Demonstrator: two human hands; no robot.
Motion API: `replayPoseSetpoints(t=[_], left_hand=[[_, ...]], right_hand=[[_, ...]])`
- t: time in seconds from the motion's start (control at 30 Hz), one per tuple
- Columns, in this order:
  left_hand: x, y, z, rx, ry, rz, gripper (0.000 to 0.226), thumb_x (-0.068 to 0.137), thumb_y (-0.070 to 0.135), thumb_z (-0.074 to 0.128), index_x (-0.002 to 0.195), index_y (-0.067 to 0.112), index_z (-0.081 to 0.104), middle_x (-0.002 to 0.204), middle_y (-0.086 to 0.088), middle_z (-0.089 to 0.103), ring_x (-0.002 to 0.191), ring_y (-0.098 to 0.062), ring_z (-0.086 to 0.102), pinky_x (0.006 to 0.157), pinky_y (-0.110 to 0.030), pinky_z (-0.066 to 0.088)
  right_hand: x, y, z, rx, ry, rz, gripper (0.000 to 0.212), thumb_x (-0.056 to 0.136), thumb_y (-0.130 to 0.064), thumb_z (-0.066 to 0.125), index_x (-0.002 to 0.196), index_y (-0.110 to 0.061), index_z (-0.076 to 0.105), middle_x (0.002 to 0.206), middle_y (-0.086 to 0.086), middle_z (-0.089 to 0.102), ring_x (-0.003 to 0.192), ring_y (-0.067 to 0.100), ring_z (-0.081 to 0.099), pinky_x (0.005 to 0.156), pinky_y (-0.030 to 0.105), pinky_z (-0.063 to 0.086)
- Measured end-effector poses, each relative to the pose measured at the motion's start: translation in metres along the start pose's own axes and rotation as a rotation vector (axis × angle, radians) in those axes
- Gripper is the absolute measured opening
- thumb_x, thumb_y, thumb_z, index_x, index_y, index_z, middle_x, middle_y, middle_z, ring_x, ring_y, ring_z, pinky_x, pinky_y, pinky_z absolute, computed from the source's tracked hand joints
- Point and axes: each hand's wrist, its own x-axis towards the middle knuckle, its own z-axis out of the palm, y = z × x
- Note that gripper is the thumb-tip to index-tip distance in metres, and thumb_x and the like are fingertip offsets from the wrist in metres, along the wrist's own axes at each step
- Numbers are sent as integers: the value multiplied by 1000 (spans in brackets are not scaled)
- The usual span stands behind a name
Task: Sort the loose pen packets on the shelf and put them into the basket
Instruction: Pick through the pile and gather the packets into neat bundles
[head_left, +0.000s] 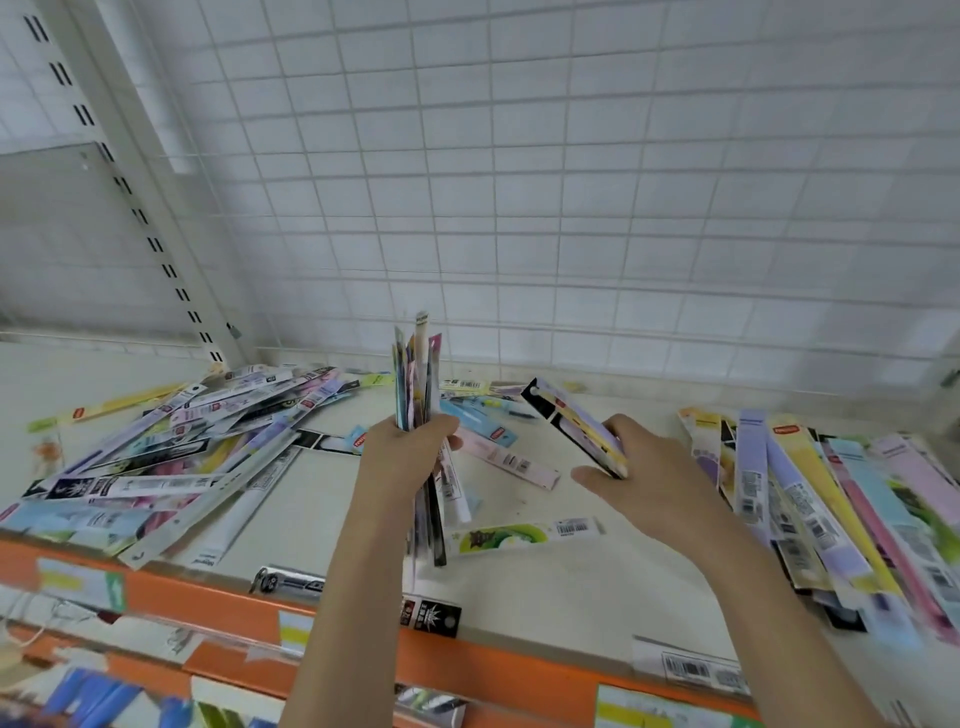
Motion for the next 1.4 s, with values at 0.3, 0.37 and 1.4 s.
replayPoseSetpoints(t=[0.3,0.37,1.4], left_hand=[[18,11,-40,41,10,60,9,90,5,50,86,6,57,64,-6,65,59,-19,63,66,-35,53],[25,10,-52,126,39,75,11,89,3,50,79,7,53,67,-7,58,45,-14,59,48,-26,47],[72,-33,-55,817,99,58,64,79,43,68,117,0,41,110,-16,60,100,-33,58,72,-32,41]], right_hand=[[7,-33,27,-129,-438,-157,41,71,-53,73,82,-20,51,79,-2,57,76,19,57,63,34,41],[9,-40,34,-141,-480,-161,44,72,-50,73,93,-15,56,92,3,62,84,23,60,69,35,45],[45,-45,22,-115,-87,56,25,95,-35,47,93,-10,48,74,3,56,62,21,49,50,28,31]])
